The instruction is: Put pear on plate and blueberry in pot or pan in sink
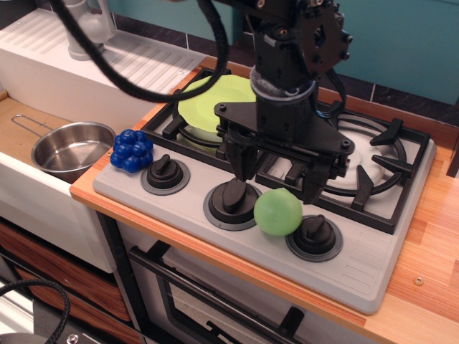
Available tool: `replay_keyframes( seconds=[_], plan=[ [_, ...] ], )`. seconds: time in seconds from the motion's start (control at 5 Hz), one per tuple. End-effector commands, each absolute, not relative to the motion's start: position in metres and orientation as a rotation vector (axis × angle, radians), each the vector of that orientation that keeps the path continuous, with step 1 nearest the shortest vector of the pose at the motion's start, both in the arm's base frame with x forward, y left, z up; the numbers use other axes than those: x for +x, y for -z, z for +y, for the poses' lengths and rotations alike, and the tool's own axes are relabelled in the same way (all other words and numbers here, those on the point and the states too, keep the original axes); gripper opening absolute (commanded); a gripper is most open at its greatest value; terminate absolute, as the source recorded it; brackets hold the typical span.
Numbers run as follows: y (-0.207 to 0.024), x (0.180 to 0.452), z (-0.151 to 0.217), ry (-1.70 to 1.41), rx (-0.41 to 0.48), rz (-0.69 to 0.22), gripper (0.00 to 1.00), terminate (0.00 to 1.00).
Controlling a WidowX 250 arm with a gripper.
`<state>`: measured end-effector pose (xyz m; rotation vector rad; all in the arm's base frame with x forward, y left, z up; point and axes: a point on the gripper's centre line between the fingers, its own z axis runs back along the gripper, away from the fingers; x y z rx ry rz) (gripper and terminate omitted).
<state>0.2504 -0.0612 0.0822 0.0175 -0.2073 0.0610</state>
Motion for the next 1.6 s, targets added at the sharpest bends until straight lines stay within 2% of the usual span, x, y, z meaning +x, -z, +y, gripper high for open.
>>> replay_keyframes(
  seconds=[0.0,0.6,1.0,1.2,1.4],
  plan=[
    [-0.082,0.250,-0.061,-0.061,0.017,-0.207,1.00,0.00],
    [-0.040,0.263,-0.064,-0.059,-0.016,-0.291,1.00,0.00],
    [-0.037,0.260,-0.069,-0.076,-0.037,-0.284,1.00,0.00],
    [-0.048,0.255,-0.072,-0.090,-0.058,-0.249,0.00,0.00],
    [-0.064,0.251,-0.077,-0.103,-0.076,-0.214,0.00,0.00]
  ],
)
